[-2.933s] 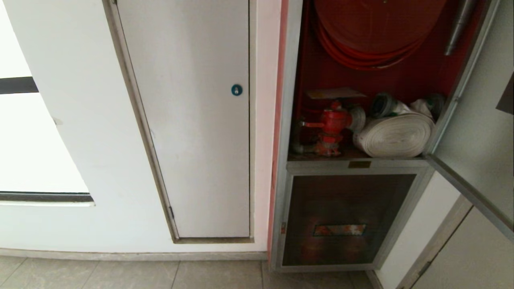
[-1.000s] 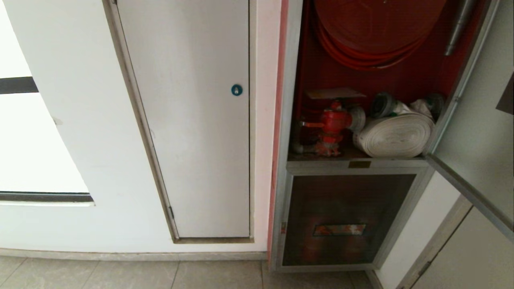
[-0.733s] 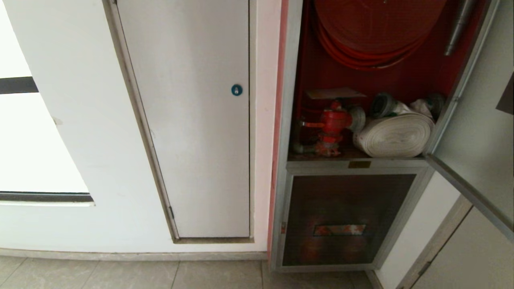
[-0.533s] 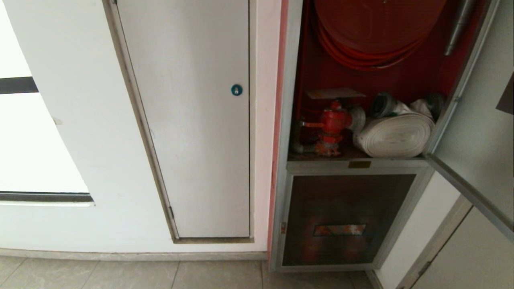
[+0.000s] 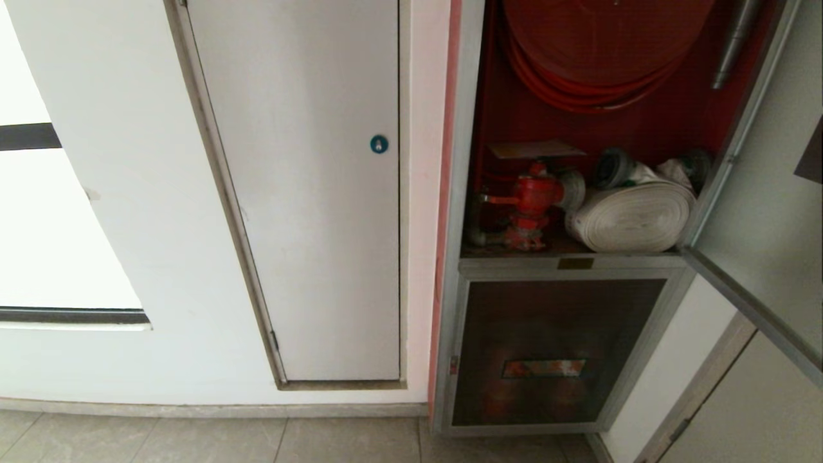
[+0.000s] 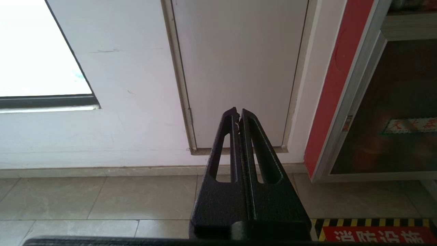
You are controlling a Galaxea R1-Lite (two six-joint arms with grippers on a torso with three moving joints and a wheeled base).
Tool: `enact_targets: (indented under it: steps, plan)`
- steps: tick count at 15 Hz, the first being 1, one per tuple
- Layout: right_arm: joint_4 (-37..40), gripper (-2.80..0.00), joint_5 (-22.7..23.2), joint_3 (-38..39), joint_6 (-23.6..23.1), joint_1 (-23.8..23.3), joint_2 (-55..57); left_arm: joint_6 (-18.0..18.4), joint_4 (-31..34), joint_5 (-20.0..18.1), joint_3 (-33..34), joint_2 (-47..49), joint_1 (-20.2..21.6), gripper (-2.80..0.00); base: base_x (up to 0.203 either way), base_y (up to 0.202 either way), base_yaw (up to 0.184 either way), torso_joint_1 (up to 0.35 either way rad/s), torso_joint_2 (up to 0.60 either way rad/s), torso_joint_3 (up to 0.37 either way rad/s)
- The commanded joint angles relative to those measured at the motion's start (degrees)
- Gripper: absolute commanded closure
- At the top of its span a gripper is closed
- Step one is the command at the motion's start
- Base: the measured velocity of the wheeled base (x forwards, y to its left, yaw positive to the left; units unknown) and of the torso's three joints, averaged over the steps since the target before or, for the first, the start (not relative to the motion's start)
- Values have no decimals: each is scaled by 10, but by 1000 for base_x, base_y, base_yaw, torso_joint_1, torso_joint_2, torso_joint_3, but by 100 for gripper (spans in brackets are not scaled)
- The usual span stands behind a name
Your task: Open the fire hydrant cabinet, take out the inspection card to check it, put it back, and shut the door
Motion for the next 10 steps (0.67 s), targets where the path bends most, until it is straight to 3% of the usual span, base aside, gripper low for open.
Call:
enact_targets:
  steps: [1, 7, 10]
  plan:
    - [0, 0, 0, 1, 0, 0, 1, 0, 0, 0, 1, 0, 0, 0, 0, 0, 0, 0, 0, 0]
    - [0, 0, 0, 1, 0, 0, 1, 2, -2, -1, 1, 0, 1, 0, 0, 0, 0, 0, 0, 0]
    - [0, 0, 0, 1, 0, 0, 1, 2, -2, -1, 1, 0, 0, 0, 152, 0, -2, 7, -4, 1]
